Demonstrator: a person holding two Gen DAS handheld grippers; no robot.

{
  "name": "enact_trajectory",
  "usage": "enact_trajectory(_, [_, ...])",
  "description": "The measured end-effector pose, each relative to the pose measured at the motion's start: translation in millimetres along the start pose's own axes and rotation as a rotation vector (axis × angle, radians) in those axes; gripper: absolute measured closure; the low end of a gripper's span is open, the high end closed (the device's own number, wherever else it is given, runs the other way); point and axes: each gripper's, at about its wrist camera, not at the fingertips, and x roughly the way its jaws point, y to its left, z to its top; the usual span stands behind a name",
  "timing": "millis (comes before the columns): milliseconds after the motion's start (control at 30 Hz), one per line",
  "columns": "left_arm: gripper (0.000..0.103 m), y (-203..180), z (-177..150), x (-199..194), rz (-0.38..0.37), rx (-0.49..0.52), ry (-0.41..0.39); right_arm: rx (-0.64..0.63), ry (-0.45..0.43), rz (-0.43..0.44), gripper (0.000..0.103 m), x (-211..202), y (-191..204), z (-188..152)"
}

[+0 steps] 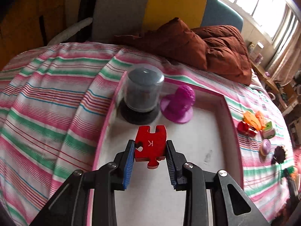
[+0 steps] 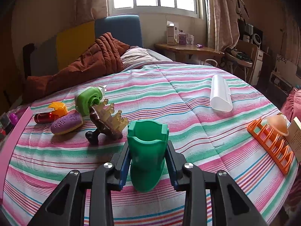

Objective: Organize rigid objects
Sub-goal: 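Carry the red puzzle piece into the tray and open the left tool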

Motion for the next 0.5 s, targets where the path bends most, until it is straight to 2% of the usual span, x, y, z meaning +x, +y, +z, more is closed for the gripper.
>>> enact_trajectory(67, [0.068,3.0,1.9,1.2,0.008,-0.005,-0.001,0.015,-0.005,0.019,0.068,-7.1,3.6,0.2])
enact_trajectory(133, [0.052,6.0,1.5,-1.2,0.02,-0.012,-0.01,0.034,-0.011,0.049,0.068,-14.4,10.4,1.2])
enact_trajectory(233, [0.04,8.2,-4.4,-9.2,-0.017,-0.034,-0.03,0.047,-0.022,0.106,0.068,-24.0,28.7,6.2])
enact_trajectory(300, [0.026,8.3,-11.3,-19.5,-0.012,-0.052,-0.062,0.037,-0.025,0.148,0.068,-28.7,46.4,11.8])
enact_trajectory(400, [0.015,9.2,-24.6,-37.3,-0.043,-0.077,-0.109,0.012,-0.026,0.237,0.068,-32.5,78.7,22.3])
enact_trajectory(500, [0.014,9.3,-37.3,-49.9,-0.075,-0.086,-0.118,-0.022,-0.007,0.325,0.068,-31.8,113.6,31.3])
